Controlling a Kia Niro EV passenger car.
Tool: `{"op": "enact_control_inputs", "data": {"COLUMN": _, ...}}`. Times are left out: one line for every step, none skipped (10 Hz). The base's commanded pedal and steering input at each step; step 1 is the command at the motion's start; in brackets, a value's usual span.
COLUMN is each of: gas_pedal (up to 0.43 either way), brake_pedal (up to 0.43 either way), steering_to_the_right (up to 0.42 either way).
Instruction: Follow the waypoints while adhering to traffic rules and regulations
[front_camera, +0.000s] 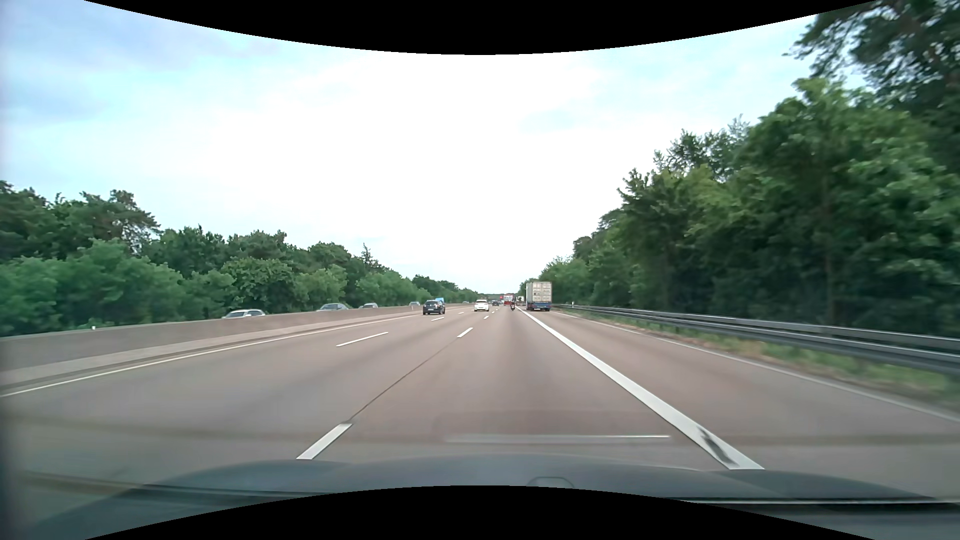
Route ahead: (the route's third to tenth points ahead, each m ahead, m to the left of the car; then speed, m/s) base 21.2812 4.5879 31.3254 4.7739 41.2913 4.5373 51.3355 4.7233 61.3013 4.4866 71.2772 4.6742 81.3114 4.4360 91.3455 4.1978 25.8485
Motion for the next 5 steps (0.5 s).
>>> {"op": "enact_control_inputs", "data": {"gas_pedal": 0.118, "brake_pedal": 0.0, "steering_to_the_right": -0.004}}
{"op": "enact_control_inputs", "data": {"gas_pedal": 0.118, "brake_pedal": 0.0, "steering_to_the_right": -0.004}}
{"op": "enact_control_inputs", "data": {"gas_pedal": 0.118, "brake_pedal": 0.0, "steering_to_the_right": -0.004}}
{"op": "enact_control_inputs", "data": {"gas_pedal": 0.118, "brake_pedal": 0.0, "steering_to_the_right": -0.004}}
{"op": "enact_control_inputs", "data": {"gas_pedal": 0.118, "brake_pedal": 0.0, "steering_to_the_right": -0.004}}
